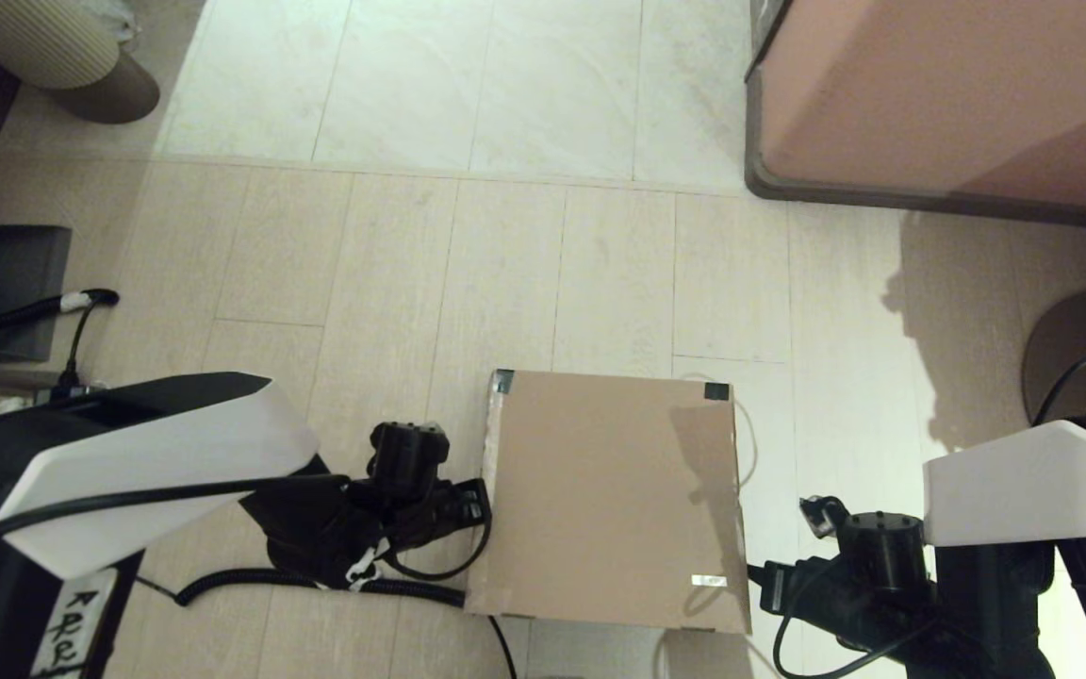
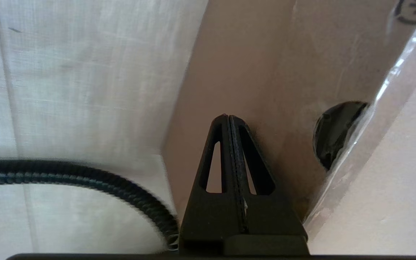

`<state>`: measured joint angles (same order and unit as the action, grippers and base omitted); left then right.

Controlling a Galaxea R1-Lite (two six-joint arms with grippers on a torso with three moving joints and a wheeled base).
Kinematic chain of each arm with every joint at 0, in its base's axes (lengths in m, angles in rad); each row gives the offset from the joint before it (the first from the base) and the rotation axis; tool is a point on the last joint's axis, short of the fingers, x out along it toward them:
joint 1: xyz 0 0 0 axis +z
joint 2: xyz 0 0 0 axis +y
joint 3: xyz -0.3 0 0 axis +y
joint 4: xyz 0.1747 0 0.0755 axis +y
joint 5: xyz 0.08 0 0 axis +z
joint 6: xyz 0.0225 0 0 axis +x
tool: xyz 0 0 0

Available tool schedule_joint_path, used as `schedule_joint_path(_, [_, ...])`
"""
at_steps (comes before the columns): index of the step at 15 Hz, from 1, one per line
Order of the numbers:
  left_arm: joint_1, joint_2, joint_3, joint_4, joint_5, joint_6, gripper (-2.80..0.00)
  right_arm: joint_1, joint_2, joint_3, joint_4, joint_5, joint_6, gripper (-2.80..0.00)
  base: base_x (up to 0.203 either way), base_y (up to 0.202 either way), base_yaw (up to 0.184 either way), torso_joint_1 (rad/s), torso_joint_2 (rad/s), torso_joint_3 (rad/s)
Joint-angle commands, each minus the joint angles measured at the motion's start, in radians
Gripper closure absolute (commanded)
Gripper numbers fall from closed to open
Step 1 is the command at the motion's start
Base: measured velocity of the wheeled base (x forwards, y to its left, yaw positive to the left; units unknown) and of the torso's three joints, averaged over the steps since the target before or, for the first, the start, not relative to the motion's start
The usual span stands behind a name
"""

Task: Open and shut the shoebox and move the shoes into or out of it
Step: Open the shoe box

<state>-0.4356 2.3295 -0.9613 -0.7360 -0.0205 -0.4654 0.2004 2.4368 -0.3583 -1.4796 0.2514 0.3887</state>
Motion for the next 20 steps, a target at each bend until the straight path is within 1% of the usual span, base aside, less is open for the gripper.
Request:
schedule_joint_path(1, [-0.007, -0.028, -0.002, -0.004, -0.001, -0.025, 0.0, 0.001, -0.032, 0.002, 0.011, 0.007, 0.007, 0.0, 0.0, 0.0, 0.0, 0.0, 0.0, 0.0])
schedule_joint_path(3, [-0.011, -0.045, 0.0, -0.003, -0.001, -0.042, 0.0, 0.001, -0.074, -0.006, 0.059, 0.016, 0.032, 0.0, 0.0, 0.0, 0.0, 0.0, 0.0, 0.0])
schedule_joint_path(5, [-0.011, -0.055, 0.0, -0.003, -0.001, -0.042, 0.0, 0.001, -0.12, -0.012, 0.1, 0.05, 0.084, 0.0, 0.0, 0.0, 0.0, 0.0, 0.0, 0.0])
schedule_joint_path(7, [-0.011, -0.082, 0.0, -0.001, -0.001, -0.044, 0.0, 0.001, -0.153, -0.013, 0.118, 0.058, 0.093, 0.0, 0.0, 0.0, 0.0, 0.0, 0.0, 0.0])
schedule_joint_path(8, [-0.011, -0.101, 0.0, 0.012, -0.001, -0.045, 0.0, 0.001, -0.172, -0.015, 0.135, 0.059, 0.099, 0.0, 0.0, 0.0, 0.0, 0.0, 0.0, 0.0])
schedule_joint_path(11, [-0.011, -0.157, -0.004, 0.053, -0.001, -0.057, 0.0, -0.001, -0.243, -0.025, 0.196, 0.061, 0.154, 0.0, 0.0, 0.0, 0.0, 0.0, 0.0, 0.0])
schedule_joint_path(13, [-0.011, -0.2, -0.009, 0.084, -0.001, -0.064, 0.0, -0.001, -0.288, -0.046, 0.266, 0.063, 0.162, 0.0, 0.0, 0.0, 0.0, 0.0, 0.0, 0.0])
schedule_joint_path(17, [-0.014, -0.246, -0.042, 0.128, -0.004, -0.115, 0.0, -0.012, -0.366, -0.097, 0.392, 0.06, 0.2, 0.0, 0.0, 0.0, 0.0, 0.0, 0.0, 0.0])
schedule_joint_path(20, [-0.018, -0.252, -0.053, 0.13, -0.009, -0.17, 0.0, -0.019, -0.375, -0.108, 0.429, 0.055, 0.205, 0.0, 0.0, 0.0, 0.0, 0.0, 0.0, 0.0])
